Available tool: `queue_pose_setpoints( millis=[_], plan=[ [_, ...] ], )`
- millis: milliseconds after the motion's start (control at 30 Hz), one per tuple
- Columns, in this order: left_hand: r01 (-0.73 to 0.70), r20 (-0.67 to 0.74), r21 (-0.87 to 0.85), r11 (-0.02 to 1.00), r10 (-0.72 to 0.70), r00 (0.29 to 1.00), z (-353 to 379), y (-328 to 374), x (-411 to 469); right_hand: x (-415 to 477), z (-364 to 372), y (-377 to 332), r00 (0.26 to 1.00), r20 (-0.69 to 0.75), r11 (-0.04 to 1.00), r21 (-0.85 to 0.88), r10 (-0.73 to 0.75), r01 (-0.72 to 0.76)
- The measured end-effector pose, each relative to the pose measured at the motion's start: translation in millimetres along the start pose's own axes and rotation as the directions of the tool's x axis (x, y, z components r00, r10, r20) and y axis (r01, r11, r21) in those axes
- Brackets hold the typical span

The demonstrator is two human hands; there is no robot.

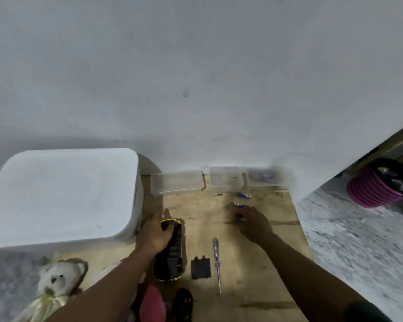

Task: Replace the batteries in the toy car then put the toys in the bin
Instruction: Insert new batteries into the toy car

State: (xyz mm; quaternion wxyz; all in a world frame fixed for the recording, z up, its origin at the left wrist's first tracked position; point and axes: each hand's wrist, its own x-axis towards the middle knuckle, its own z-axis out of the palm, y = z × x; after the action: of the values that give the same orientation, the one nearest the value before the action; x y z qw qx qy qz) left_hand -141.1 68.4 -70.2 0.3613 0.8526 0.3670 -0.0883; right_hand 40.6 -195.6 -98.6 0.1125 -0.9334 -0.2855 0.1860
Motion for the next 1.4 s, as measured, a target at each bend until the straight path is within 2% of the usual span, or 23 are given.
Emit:
queue_pose_setpoints(
  millis=[200,400,633,900,967,1100,1400],
  plan=[
    [0.056,0.064,-0.093,0.994,-0.05,0.997,6.3,-18.1,-2.1,5.1,-1.1,-4.4,0.999,-0.034,0.999,-0.036,0.039,-0.04],
    [0.033,0.074,-0.199,0.979,-0.018,0.997,9.7,-15.2,-0.4,12.9,-1.8,-7.3,0.995,-0.101,0.997,-0.083,-0.021,0.013],
    [0.086,0.077,-0.289,0.954,-0.066,0.995,8.6,-7.0,-0.5,21.8,-3.0,6.4,0.99,-0.139,0.995,-0.102,-0.016,0.002],
    [0.065,0.061,-0.354,0.933,-0.046,0.997,7.7,-2.4,0.5,32.4,1.4,18.2,0.991,-0.097,0.992,-0.096,-0.093,0.083],
    [0.058,0.058,-0.375,0.925,-0.039,0.998,7.0,-1.4,1.5,34.2,2.9,18.7,0.989,-0.095,0.985,-0.145,-0.111,0.096],
    [0.058,0.055,-0.396,0.916,-0.039,0.998,8.3,-0.3,4.3,33.6,11.7,19.7,0.99,-0.102,0.971,-0.225,-0.1,0.075],
    [0.09,0.094,-0.437,0.895,-0.054,0.994,11.3,-3.0,8.7,35.7,27.4,5.5,0.988,-0.147,0.971,-0.24,-0.042,0.006]
  ],
)
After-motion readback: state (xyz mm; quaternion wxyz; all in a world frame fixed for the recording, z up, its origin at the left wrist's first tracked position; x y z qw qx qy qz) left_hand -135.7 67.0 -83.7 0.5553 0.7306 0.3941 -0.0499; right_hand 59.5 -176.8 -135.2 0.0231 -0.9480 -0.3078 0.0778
